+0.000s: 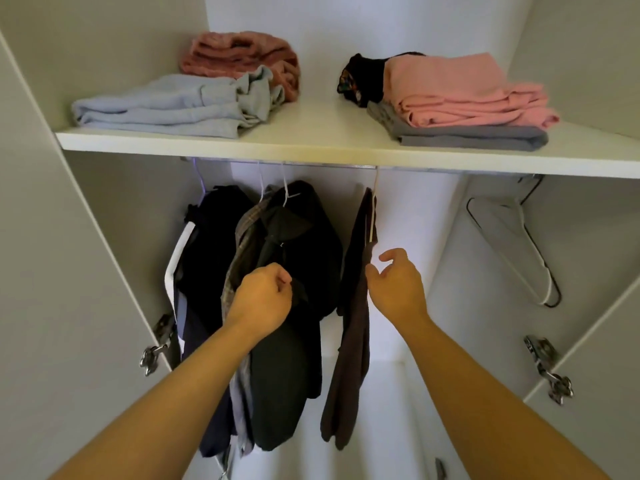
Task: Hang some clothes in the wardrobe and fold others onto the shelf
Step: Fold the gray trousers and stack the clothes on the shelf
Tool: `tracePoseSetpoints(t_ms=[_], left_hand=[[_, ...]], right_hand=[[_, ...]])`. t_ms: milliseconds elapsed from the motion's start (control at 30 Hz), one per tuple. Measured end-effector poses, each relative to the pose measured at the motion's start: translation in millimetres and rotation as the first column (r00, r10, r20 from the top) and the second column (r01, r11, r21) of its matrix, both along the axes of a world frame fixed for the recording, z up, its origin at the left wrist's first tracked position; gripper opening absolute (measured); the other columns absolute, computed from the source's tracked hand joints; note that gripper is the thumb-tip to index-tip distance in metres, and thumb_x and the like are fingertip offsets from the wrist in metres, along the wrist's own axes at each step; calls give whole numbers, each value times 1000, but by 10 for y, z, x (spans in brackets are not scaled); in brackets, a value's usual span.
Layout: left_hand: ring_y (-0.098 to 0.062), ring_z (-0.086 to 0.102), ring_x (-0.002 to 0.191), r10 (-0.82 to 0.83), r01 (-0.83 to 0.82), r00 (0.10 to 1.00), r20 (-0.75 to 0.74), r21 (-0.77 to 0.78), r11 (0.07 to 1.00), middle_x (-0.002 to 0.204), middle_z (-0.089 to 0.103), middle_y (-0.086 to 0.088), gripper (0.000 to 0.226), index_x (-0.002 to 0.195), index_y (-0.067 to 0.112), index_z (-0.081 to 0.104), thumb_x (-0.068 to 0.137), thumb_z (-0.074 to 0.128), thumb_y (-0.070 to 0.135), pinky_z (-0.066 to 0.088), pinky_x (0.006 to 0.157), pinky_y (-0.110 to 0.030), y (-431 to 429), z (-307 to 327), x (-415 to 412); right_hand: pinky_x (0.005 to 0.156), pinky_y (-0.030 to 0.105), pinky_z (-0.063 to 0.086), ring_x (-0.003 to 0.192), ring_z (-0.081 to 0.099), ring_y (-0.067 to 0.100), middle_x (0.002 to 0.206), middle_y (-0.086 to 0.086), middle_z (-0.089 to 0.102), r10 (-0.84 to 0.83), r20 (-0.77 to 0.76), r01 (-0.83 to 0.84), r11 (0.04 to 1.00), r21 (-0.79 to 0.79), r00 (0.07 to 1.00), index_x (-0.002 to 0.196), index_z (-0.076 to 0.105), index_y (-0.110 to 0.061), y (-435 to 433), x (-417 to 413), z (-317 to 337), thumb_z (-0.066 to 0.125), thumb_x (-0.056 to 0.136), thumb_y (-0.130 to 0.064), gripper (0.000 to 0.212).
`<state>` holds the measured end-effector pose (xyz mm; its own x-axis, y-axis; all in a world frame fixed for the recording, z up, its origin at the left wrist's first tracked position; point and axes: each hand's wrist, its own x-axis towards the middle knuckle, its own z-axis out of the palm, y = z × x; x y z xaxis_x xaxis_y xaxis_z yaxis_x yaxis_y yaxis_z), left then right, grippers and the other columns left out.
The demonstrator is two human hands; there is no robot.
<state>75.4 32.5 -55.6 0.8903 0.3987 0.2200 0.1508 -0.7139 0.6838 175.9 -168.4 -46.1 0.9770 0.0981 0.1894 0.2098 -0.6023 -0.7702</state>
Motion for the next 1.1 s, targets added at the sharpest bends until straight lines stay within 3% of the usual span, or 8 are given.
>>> tracePoseSetpoints(t_ms=[200,300,400,533,733,833,967,1100], left_hand=[[-15,61,64,-95,91,994,-57,-73,993,76,65,-2,11,103,19,63,99,54,16,49,55,-25,-220,63,381],[-14,58,59,-94,93,994,-47,-36,995,77,64,0,11,104,23,61,99,53,16,47,52,-26,-267,155,560],[-14,59,65,-63,64,996,-56,19,998,86,65,-1,13,107,24,60,98,52,18,46,54,-27,-203,186,680],[-17,64,71,-88,91,991,-105,27,995,88,65,1,13,109,23,59,97,54,18,57,67,-36,-223,119,749],[-18,65,77,-83,85,990,-114,12,996,90,67,-2,21,117,18,58,97,55,18,58,74,-38,-282,81,847],[-22,62,93,-44,54,994,-95,106,993,111,63,-7,29,124,15,57,96,56,18,55,80,-37,-300,96,865],[-41,45,118,178,-173,983,34,481,859,131,48,-20,44,129,6,52,88,61,20,43,92,-49,-229,115,813],[-49,36,124,342,-285,939,-37,475,833,140,35,-29,67,138,-3,35,85,66,23,37,101,-57,-65,53,778]], right_hand=[[72,26,44,97,64,23,121,6,62,-27,-92,5,971,-241,995,132,47,-15,91,242,-37,45,100,-54,51],[71,27,46,96,66,26,113,7,65,-25,-75,-7,917,-399,997,127,53,-14,138,365,-46,38,100,-57,53],[72,29,51,82,66,23,97,6,64,-19,-102,-31,885,-464,995,120,60,-11,139,468,-57,41,104,-42,40],[82,31,53,97,67,28,112,10,66,0,-101,-50,863,-503,995,124,58,-7,23,502,-89,53,101,-17,25],[74,31,50,93,67,27,107,10,66,-83,-73,31,842,-538,994,119,59,-6,-341,578,-45,57,98,-12,23],[71,33,48,89,64,27,107,12,65,-137,-66,77,827,-556,988,116,59,-4,-594,647,-5,52,99,-9,19],[71,36,45,98,65,33,109,14,65,-216,-19,158,770,-618,976,114,59,-4,-942,714,39,44,101,-11,21],[78,40,47,108,62,37,120,17,63,-276,-11,203,731,-651,961,120,59,-4,-1249,736,123,43,100,-12,27]])
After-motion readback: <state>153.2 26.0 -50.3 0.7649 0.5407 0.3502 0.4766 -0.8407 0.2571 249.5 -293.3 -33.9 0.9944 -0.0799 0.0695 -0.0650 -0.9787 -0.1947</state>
